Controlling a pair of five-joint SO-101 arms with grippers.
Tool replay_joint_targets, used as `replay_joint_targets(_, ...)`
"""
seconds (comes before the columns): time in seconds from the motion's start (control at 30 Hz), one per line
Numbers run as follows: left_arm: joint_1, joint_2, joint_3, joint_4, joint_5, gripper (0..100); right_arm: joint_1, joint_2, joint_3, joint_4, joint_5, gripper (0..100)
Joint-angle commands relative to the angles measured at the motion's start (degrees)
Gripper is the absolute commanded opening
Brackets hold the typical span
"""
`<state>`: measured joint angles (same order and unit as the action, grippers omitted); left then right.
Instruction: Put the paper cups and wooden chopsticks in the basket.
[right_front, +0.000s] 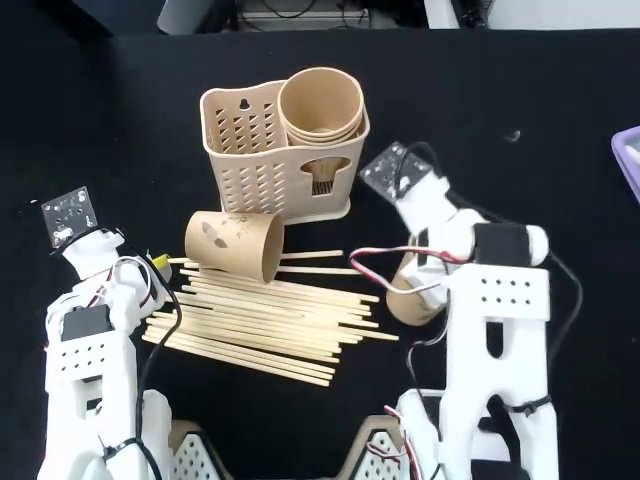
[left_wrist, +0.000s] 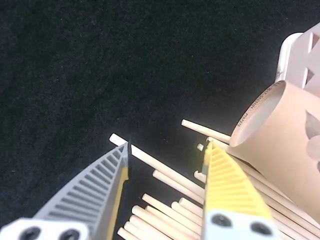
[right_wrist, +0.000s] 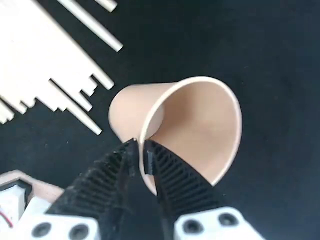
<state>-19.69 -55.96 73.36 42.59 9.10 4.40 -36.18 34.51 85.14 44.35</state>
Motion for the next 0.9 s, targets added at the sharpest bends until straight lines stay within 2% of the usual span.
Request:
replay_joint_targets(0.0, -0.5, -1.1, -0.9, -0.9, 0.3, 24, -0.6, -1.4, 5.8, -1.1, -0.2, 7.3)
replay_joint_targets(0.1, -0.5, -1.1, -0.9, -0.9, 0.3, 24, -0.4, -1.7, 7.6, -1.8, -0.5, 12.3)
replay_joint_targets(0.23, -0.5, -1.1, -0.9, -0.9, 0.3, 24, -0.1, -1.9, 3.3, -1.1, -0.6, 0.4)
replay_joint_targets(0.27, -0.5, -1.1, -0.9, -0.9, 0.3, 24, 0.2, -1.9, 0.7, 0.1, -0.6, 2.1)
replay_joint_targets(0.33, -0.5, -1.1, -0.9, -0.9, 0.3, 24, 1.0, -1.9, -7.9, 4.2, -0.6, 1.0)
replay_joint_targets(0.47, -0.3, -1.1, -0.9, -0.9, 0.3, 24, 0.5, -1.4, -33.9, 12.2, -1.8, 1.1)
replay_joint_targets(0.53, -0.1, -1.1, -0.9, -0.9, 0.3, 24, -2.4, -1.2, -45.8, 12.0, -6.1, 1.1)
replay_joint_targets(0.63, -0.1, -1.1, -0.9, -0.9, 0.3, 24, -8.4, 1.0, -56.0, 9.1, -10.6, 1.1)
replay_joint_targets(0.73, -0.1, -1.1, -0.8, -0.9, 0.3, 24, -14.9, 5.8, -59.9, 4.1, -13.4, 1.1)
replay_joint_targets(0.87, -0.3, -1.1, -0.7, -0.9, 0.3, 24, -20.0, 13.8, -63.1, -2.9, -14.7, 1.1)
